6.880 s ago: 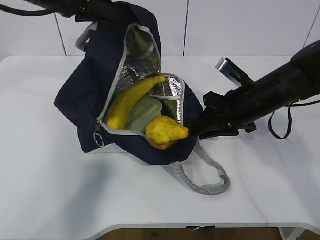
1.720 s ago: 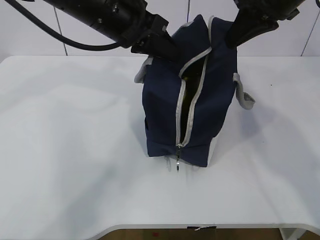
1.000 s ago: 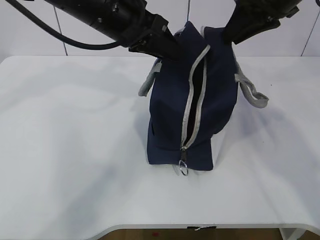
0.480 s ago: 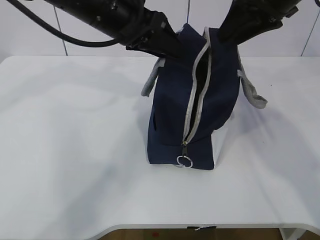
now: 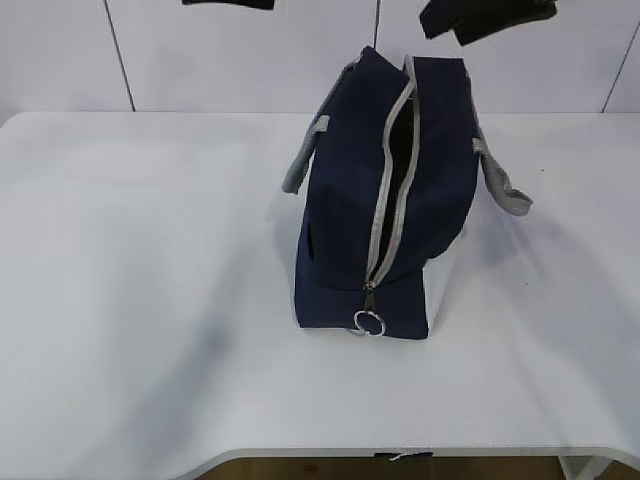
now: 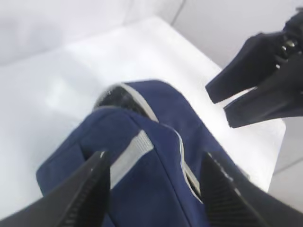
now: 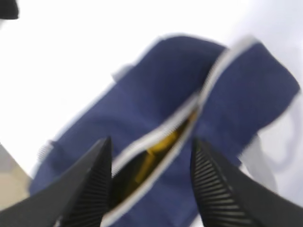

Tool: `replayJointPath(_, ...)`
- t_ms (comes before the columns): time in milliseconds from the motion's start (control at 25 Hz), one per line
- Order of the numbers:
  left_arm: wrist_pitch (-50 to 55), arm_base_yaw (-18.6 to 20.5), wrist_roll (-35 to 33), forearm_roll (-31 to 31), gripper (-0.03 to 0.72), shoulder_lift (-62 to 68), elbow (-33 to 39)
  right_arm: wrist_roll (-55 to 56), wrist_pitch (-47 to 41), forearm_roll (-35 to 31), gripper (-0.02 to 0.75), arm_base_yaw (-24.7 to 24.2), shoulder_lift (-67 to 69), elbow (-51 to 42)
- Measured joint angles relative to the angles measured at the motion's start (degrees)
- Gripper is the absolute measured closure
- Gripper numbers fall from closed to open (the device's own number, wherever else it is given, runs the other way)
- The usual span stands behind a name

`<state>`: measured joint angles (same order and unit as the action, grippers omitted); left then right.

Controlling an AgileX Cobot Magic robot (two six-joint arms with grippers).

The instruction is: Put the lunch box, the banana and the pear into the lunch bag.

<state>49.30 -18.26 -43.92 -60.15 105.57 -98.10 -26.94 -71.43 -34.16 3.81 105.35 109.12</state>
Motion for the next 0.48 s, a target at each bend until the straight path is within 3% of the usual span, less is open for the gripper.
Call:
replayJointPath(240,0.2,4.1,-0.9,-2.0,0.232,-3.1,-0.5,-0.3,0.0,-9.3,0.307,-4.0,-0.8,1.0)
replayJointPath(480,0.9,7.5,-3.7,-2.2,0.232,-8.3,-0.5,-0.4,0.0,-10.1,0.307,-6.2,-3.5,1.1)
